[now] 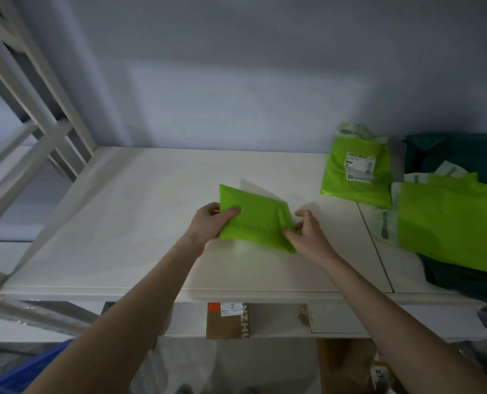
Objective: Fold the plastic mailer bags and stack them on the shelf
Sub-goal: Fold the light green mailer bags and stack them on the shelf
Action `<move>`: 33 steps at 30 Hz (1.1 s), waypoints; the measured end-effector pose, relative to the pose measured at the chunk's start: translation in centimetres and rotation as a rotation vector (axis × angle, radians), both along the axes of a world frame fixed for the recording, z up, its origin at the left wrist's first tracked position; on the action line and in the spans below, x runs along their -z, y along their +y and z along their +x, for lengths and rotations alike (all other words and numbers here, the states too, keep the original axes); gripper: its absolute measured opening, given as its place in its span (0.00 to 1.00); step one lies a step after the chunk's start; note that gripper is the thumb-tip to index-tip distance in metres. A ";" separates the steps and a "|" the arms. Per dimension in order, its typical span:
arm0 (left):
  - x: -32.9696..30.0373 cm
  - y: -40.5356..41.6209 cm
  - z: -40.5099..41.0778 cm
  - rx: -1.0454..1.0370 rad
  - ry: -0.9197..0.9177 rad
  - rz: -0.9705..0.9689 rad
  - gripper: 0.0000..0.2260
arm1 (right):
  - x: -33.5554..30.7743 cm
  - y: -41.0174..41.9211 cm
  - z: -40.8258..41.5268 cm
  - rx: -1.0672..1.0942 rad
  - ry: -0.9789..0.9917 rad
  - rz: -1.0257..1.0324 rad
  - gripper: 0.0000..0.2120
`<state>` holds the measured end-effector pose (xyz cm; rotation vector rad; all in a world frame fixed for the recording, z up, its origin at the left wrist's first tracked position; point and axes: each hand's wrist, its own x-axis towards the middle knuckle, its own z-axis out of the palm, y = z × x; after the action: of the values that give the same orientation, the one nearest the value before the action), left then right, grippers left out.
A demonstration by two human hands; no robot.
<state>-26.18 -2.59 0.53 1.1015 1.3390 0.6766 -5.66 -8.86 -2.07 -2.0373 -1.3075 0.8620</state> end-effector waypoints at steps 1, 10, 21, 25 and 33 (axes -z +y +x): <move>-0.2 0.1 -0.2 -0.036 -0.037 0.006 0.14 | 0.1 0.4 -0.2 0.033 0.003 -0.004 0.25; -1.2 2.0 -3.5 -0.002 -0.425 -0.085 0.19 | -3.8 4.3 -6.9 0.140 0.763 -0.002 0.08; -1.8 7.8 -15.1 -0.138 -0.008 0.004 0.18 | -2.3 8.7 -18.7 0.142 0.633 0.099 0.06; -1.1 9.5 -19.5 -0.051 0.220 0.124 0.25 | -1.3 10.5 -23.9 0.069 0.372 0.146 0.08; 0.9 9.4 -24.0 0.045 0.646 0.313 0.27 | -0.1 12.2 -30.0 -0.054 -0.065 0.154 0.14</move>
<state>-50.16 6.82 -0.42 1.6915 1.7793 0.5234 -35.68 3.37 -2.00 -1.9322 -1.4246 0.7012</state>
